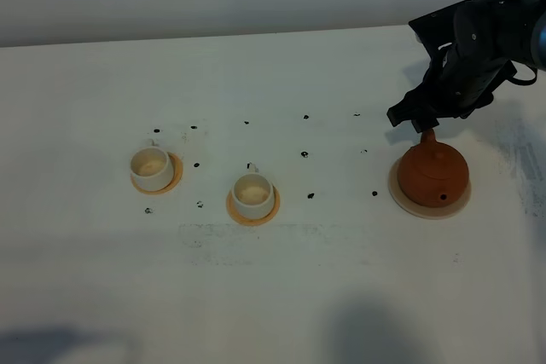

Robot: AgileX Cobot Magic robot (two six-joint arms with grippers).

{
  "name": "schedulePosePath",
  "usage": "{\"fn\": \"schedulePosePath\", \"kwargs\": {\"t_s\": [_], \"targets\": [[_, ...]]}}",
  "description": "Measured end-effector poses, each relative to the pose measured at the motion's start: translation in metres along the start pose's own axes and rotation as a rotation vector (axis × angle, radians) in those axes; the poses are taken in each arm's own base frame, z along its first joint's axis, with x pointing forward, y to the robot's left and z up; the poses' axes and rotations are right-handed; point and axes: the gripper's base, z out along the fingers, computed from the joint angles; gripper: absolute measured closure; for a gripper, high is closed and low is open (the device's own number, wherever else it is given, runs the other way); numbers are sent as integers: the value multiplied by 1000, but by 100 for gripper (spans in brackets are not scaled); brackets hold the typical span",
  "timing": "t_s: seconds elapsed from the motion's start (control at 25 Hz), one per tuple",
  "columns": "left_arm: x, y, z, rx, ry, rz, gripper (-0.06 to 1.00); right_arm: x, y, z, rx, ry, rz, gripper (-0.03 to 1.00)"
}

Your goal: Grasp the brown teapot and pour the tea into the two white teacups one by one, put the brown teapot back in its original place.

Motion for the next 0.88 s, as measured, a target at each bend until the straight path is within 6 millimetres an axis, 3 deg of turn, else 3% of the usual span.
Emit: {"fn": "schedulePosePath", "kwargs": {"t_s": [0.88], "targets": [[0, 0, 0, 0, 0, -1, 56, 10, -18, 8, 51, 27, 6, 43]]}}
